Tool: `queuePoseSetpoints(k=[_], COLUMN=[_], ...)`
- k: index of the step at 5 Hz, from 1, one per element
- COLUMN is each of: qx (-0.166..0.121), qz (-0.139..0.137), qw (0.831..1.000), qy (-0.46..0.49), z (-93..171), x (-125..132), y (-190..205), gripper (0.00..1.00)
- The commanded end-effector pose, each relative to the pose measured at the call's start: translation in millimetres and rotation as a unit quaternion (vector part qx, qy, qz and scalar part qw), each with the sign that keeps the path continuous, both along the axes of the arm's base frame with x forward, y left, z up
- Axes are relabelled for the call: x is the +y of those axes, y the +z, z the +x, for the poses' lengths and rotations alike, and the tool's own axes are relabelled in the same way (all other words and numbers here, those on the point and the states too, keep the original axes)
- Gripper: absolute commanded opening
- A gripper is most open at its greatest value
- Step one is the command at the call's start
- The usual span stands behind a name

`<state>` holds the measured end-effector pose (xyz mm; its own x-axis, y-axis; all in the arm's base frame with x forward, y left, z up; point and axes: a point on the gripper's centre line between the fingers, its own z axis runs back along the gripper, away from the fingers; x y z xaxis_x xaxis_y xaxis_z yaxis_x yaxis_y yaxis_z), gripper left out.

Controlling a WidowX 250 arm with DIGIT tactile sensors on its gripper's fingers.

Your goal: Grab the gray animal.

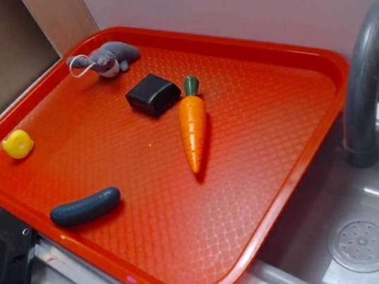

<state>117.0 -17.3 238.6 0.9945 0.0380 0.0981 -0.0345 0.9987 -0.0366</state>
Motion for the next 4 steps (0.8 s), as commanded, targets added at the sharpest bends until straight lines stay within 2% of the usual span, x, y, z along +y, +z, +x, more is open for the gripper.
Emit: queuePoseSetpoints(k=[1,2,3,4], qx=[0.000,-0.002,-0.010,-0.049], qz=[0.000,-0.017,-0.024,0.008], qw=[1.000,0.993,0.984,0.969], qy=[0.000,0.116,0.173,0.243], z=[0.0,29.6,57.0,81.7], x=[0.0,21.7,50.2,77.1], y=[0.0,-13.7,-41.9,-64.6], gripper=[1.00,1.00,1.00,1.00])
